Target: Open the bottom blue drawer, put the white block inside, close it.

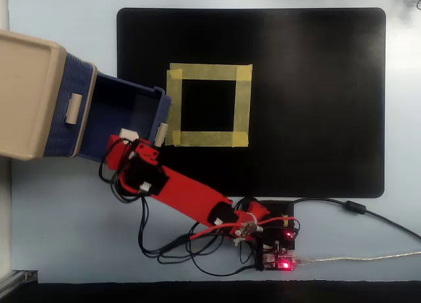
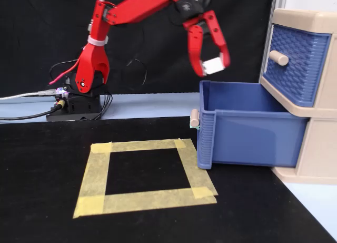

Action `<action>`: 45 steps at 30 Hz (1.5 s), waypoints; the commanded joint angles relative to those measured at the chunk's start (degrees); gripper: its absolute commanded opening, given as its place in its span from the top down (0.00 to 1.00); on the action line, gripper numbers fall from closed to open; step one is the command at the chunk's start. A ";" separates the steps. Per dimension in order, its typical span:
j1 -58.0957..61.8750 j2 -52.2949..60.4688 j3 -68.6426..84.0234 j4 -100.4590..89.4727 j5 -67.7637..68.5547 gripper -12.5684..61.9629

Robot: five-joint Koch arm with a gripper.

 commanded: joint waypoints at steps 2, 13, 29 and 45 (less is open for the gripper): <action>-2.37 -2.72 -4.22 -2.81 7.91 0.94; -2.11 -6.24 -8.35 -3.08 8.61 0.50; 10.28 16.35 0.79 24.87 21.09 0.38; 1.58 -1.93 13.89 -9.84 6.59 0.37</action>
